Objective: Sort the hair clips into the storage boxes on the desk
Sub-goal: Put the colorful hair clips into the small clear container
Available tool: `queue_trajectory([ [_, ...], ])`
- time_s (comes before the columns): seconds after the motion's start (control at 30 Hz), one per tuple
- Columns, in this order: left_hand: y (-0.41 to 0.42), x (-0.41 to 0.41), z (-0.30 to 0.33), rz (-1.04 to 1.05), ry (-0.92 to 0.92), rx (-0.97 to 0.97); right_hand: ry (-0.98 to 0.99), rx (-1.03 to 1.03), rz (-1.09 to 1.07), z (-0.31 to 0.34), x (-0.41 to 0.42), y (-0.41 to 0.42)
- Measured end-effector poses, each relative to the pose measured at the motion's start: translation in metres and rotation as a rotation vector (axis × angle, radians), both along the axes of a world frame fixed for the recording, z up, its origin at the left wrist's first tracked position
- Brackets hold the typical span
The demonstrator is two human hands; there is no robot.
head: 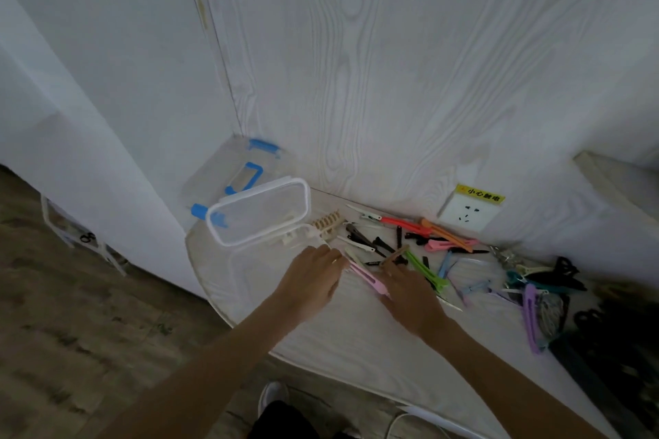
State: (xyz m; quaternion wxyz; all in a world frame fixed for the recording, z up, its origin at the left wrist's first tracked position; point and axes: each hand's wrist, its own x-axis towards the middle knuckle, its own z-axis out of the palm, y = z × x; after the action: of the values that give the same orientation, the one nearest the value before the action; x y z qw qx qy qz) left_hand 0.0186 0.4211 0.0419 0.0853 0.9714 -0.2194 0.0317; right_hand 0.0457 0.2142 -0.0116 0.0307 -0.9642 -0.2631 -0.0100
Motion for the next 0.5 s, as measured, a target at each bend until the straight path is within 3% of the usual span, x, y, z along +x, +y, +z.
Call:
queue_trajectory([
  [0.2, -0.047, 0.040, -0.027, 0.058, 0.189, 0.418, -0.029, -0.102, -0.023, -0.007, -0.017, -0.016],
  [0.37, -0.059, 0.044, -0.028, 0.042, 0.195, 0.454, 0.132, 0.049, -0.152, 0.007, -0.014, -0.037],
  [0.5, -0.050, 0.044, -0.030, -0.059, 0.203, 0.443, 0.173, 0.309, -0.289, 0.015, -0.013, -0.051],
])
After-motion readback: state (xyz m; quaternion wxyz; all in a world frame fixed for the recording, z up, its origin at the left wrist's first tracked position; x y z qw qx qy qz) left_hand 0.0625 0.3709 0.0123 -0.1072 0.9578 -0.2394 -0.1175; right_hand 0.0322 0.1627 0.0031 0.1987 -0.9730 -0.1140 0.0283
